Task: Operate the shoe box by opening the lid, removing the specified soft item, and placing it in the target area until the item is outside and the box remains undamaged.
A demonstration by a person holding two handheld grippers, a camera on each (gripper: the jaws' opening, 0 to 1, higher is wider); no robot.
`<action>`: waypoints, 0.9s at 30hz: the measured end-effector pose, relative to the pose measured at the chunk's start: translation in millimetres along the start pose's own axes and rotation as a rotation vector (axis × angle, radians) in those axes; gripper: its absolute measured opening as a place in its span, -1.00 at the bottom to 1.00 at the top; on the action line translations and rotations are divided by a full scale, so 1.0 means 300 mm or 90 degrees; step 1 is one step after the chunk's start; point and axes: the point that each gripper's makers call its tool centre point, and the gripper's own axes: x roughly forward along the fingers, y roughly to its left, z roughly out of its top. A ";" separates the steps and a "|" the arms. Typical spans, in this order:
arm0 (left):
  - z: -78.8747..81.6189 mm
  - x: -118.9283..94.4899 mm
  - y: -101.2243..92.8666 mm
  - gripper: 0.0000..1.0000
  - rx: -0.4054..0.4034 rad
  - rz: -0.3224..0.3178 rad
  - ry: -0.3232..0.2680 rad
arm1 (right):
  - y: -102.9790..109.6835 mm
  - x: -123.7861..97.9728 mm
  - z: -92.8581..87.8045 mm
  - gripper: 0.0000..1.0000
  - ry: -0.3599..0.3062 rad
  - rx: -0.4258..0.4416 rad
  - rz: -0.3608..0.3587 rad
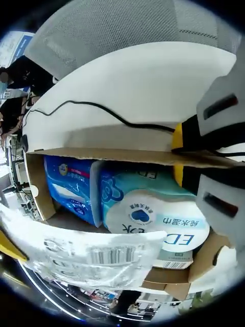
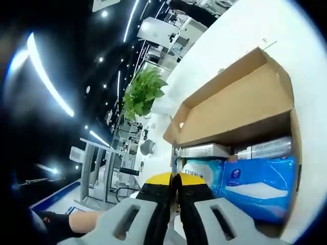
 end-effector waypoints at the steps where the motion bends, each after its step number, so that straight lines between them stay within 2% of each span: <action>1: 0.000 0.000 0.000 -0.93 0.000 0.000 0.000 | -0.003 -0.012 0.003 -1.00 -0.002 0.000 0.001; 9: 0.000 0.001 -0.001 -0.93 0.001 0.000 0.000 | -0.013 -0.085 0.003 -1.00 -0.023 0.009 0.004; 15: 0.002 -0.002 -0.001 -0.93 -0.001 0.000 0.001 | 0.000 -0.158 -0.006 -1.00 -0.060 0.034 0.033; 21: -0.001 -0.001 0.001 -0.93 0.000 0.000 0.001 | 0.000 -0.232 0.023 -1.00 -0.092 0.057 0.042; 27: -0.002 -0.001 0.002 -0.93 0.000 0.000 0.000 | 0.008 -0.298 0.020 -1.00 -0.097 0.056 0.050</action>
